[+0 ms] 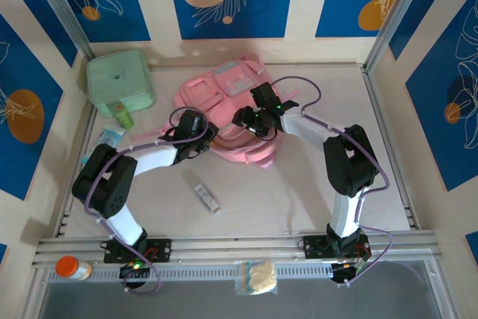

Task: Pack the student bag
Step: Zip the student bag at the top-center of the table.

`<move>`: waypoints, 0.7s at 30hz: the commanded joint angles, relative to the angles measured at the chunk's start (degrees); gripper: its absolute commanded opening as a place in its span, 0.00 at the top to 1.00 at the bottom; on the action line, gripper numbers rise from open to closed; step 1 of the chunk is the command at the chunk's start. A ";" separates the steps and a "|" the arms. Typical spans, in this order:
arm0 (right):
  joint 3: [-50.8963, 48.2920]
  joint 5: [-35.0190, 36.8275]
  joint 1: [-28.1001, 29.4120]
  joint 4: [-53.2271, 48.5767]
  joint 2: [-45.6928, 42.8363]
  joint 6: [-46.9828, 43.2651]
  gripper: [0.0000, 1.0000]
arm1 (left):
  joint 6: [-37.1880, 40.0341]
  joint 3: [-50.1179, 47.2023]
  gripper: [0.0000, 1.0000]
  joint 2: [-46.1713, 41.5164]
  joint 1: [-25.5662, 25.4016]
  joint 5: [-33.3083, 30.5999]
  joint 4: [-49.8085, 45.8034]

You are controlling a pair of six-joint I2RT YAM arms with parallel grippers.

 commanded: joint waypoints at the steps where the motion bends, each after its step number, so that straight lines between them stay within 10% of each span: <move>1: 1.82 -1.22 0.01 6.09 -2.27 -0.24 0.39 | 0.14 -0.84 0.63 -0.89 -0.57 -1.48 1.25; 21: -0.60 -4.10 -1.03 14.10 -4.96 2.35 0.38 | -3.07 -0.84 0.67 -2.25 -2.41 -3.74 0.31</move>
